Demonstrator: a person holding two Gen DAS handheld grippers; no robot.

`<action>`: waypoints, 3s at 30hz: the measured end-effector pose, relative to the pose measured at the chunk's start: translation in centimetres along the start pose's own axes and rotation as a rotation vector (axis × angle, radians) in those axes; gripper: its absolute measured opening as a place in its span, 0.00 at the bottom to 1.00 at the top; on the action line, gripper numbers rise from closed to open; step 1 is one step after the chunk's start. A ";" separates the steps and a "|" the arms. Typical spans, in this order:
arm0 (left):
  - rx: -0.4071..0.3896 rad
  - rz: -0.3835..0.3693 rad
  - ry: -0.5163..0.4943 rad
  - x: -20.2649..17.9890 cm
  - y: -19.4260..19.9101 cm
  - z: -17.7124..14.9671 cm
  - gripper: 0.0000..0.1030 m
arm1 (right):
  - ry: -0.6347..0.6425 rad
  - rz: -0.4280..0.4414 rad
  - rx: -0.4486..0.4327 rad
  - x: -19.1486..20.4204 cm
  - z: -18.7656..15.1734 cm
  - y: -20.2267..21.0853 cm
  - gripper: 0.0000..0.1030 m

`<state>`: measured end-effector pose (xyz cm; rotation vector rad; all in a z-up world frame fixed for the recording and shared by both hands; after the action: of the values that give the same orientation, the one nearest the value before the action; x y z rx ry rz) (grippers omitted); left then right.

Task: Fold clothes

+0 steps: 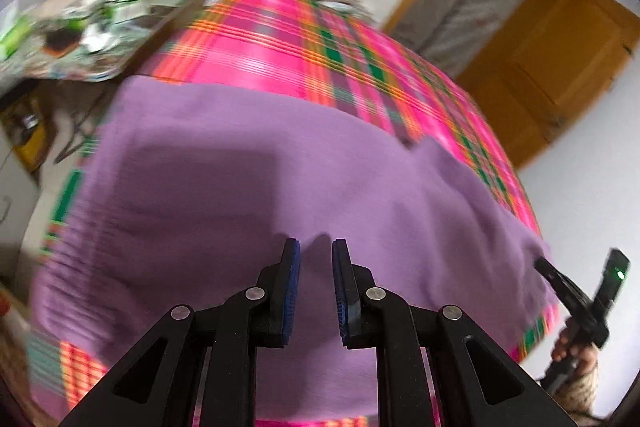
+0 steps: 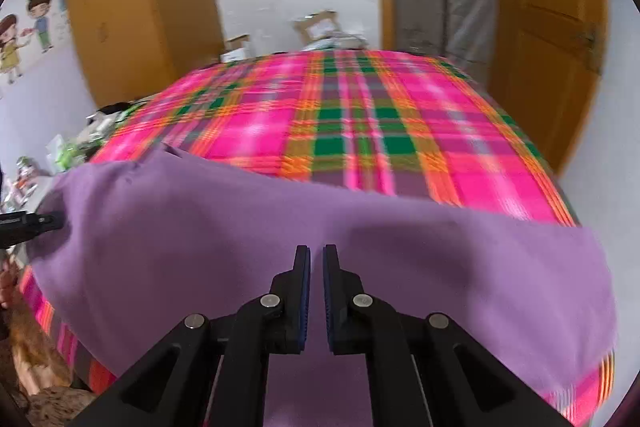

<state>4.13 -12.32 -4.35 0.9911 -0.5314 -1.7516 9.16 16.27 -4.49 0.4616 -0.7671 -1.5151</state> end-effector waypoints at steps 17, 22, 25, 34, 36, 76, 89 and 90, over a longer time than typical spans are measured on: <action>0.023 0.130 0.170 6.9 1.0 2.5 0.16 | 0.206 0.283 0.094 10.3 8.7 -4.7 0.11; -0.039 0.144 0.157 6.6 2.8 4.7 0.16 | 0.210 0.358 0.215 12.2 8.7 -8.4 0.13; -0.059 0.125 0.132 5.7 2.4 6.7 0.16 | 0.208 0.412 0.273 13.4 8.5 -10.0 0.21; 0.043 0.143 0.093 4.6 -2.7 8.3 0.17 | 0.255 0.479 0.404 16.0 6.8 -13.8 0.25; 0.053 0.161 0.110 5.6 -3.2 8.3 0.17 | 0.244 0.494 0.420 16.2 6.7 -14.5 0.25; 0.030 0.043 0.002 -0.6 -4.1 10.5 0.19 | 0.254 0.386 0.312 7.2 5.8 -10.9 0.27; 0.243 -0.105 -0.253 -11.0 -12.1 8.8 0.21 | 0.369 0.329 0.295 8.3 3.9 -11.4 0.04; 0.255 -0.108 -0.248 -11.2 -12.5 8.8 0.21 | 0.365 0.332 0.292 8.3 3.9 -11.4 0.03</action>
<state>-8.27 1.94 -4.41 0.9972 -0.8916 -1.9506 -2.52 8.47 -8.43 0.7650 -0.7342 -0.9765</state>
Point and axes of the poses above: each gripper's, at about its wrist camera, not at the fingertips, and y roughly against the way its jaws point, x to its left, z to its top, the point moved 8 cm from there along -y, roughly the way its jaws point, and after that the axes turned 6 degrees about -y, right-handed, at the moved point
